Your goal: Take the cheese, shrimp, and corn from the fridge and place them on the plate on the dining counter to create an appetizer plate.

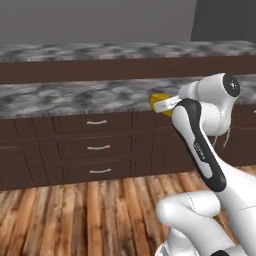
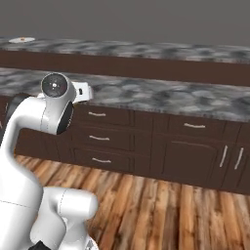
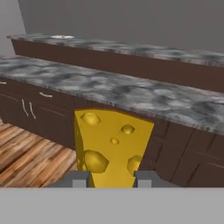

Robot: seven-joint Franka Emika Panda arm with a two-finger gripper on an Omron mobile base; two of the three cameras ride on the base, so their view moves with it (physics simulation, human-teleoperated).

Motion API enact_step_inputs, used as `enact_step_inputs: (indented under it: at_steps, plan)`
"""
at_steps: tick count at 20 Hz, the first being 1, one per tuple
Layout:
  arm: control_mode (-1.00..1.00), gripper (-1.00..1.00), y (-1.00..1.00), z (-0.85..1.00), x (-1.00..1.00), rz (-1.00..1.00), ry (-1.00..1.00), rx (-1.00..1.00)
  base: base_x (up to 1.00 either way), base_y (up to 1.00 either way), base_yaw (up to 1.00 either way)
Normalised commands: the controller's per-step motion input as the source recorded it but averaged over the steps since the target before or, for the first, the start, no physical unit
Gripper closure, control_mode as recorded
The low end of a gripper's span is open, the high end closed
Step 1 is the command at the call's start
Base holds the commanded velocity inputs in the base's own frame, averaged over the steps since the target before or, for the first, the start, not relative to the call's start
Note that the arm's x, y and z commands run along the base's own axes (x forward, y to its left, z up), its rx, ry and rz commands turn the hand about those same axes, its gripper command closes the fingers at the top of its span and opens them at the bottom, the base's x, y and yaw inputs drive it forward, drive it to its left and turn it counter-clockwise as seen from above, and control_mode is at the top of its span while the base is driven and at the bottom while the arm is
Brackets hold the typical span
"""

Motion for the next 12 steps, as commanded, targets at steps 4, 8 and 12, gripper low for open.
enact_step_inputs:
  at_steps: [4, 8, 12]
  plan:
    - [1.0, 1.0, 0.0, 0.0, 0.0, 0.0, 0.0, 0.0, 1.0, 0.15, 0.36]
    - [1.0, 1.0, 0.0, 0.0, 0.0, 0.0, 0.0, 0.0, 1.0, 0.46, 0.33]
    - [1.0, 1.0, 0.0, 0.0, 0.0, 0.0, 0.0, 0.0, 1.0, 0.7, 0.27]
